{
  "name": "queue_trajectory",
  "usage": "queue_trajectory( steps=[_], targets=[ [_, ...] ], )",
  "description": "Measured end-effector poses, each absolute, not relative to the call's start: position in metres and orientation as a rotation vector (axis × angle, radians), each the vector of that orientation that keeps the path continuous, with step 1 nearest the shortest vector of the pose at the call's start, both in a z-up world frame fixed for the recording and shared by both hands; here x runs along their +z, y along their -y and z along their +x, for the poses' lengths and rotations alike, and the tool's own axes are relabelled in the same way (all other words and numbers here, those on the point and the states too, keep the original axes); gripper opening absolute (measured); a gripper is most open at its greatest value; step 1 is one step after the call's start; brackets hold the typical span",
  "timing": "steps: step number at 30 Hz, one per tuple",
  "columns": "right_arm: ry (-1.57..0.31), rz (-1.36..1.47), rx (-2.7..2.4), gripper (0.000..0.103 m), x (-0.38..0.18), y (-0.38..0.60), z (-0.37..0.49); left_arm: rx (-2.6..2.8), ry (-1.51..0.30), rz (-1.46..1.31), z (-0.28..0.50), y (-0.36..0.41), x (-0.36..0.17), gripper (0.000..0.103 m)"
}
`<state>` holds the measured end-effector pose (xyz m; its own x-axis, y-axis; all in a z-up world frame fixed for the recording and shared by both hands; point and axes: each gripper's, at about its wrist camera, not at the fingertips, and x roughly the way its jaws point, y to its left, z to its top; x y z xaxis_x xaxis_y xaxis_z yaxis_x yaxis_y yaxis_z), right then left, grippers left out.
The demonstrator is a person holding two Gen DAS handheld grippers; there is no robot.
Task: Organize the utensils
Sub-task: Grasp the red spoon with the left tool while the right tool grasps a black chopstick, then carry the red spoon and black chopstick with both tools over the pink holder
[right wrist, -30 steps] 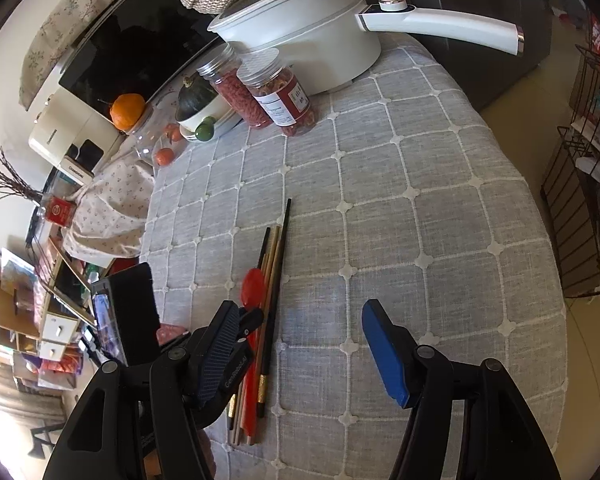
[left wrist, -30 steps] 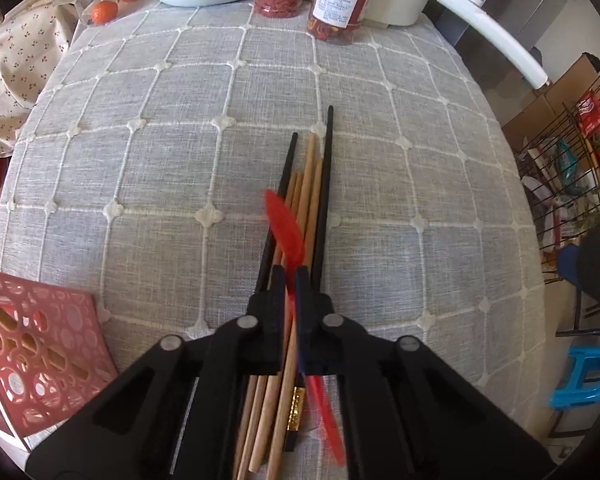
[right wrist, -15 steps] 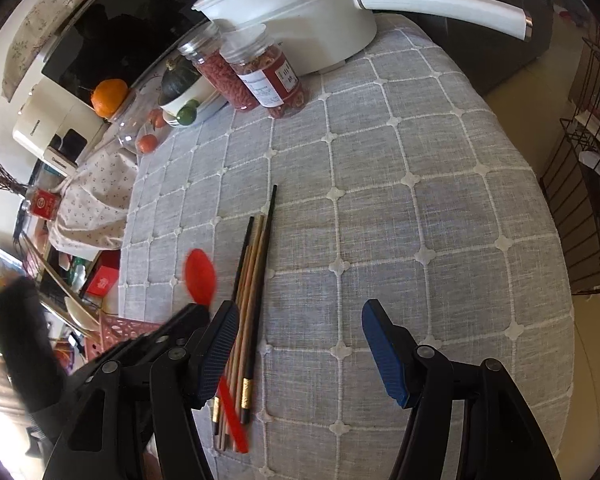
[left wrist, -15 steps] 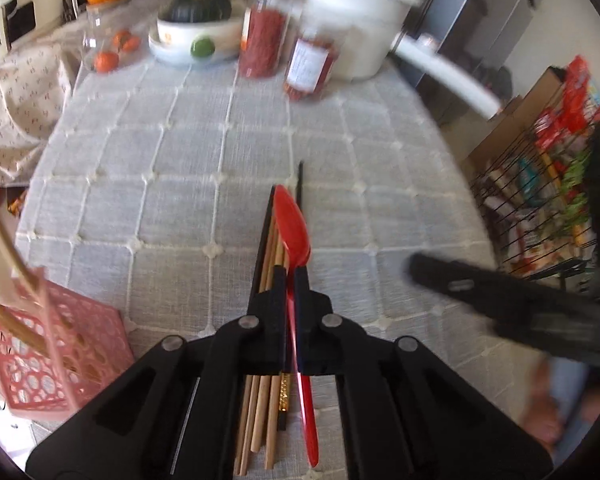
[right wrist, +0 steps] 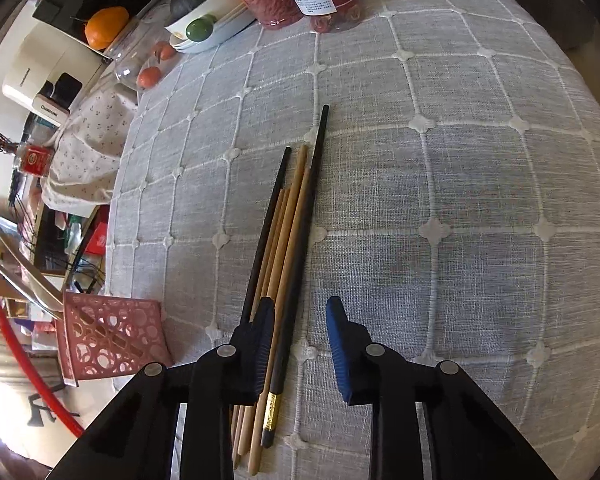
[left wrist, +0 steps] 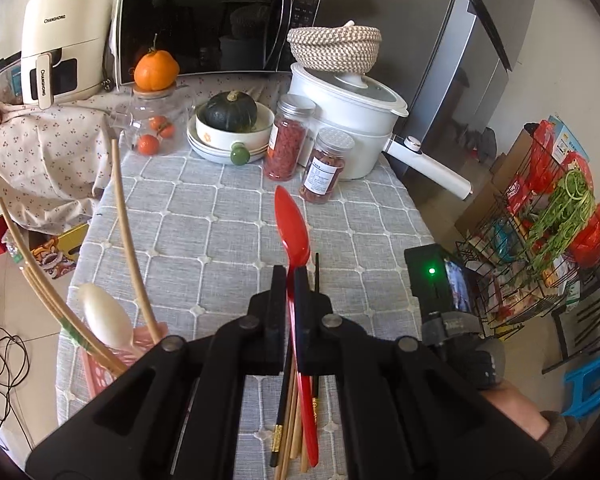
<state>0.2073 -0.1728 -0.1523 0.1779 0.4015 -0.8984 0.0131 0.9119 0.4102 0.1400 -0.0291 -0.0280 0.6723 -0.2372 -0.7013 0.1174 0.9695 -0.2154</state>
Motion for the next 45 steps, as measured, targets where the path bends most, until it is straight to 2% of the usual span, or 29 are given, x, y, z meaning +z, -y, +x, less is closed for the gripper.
queue_trajectory(
  steps=[4, 7, 11, 16, 22, 26, 33, 45],
  targets=[
    [-1.358, 0.325, 0.275, 0.021, -0.159, 0.165, 0.211, -0.200, -0.776, -0.139, 0.131, 0.024, -0.020, 0.004],
    [-1.302, 0.167, 0.288, 0.019, -0.155, 0.146, 0.209, -0.200, -0.752, -0.126, 0.128, 0.022, -0.015, 0.004],
    [-1.353, 0.205, 0.293, 0.009, -0.155, 0.156, 0.212, -0.196, -0.740, -0.118, 0.125, 0.016, -0.012, 0.004],
    [-1.363, 0.253, 0.277, 0.008, -0.160, 0.168, 0.213, -0.171, -0.723, -0.086, 0.123, 0.014, -0.010, 0.004],
    [-1.348, 0.183, 0.259, 0.010, -0.159, 0.152, 0.213, -0.172, -0.708, -0.071, 0.120, 0.017, -0.008, 0.004],
    [-1.358, 0.178, 0.247, 0.006, -0.154, 0.153, 0.212, -0.162, -0.671, -0.067, 0.115, 0.013, -0.002, 0.004],
    [-1.031, 0.162, 0.299, 0.006, -0.065, 0.157, 0.187, -0.143, -0.593, -0.128, 0.110, -0.008, 0.011, 0.004],
    [-0.744, 0.121, 0.359, 0.006, -0.011, 0.136, 0.158, -0.066, -0.469, -0.152, 0.099, -0.041, 0.022, 0.004]
  ],
)
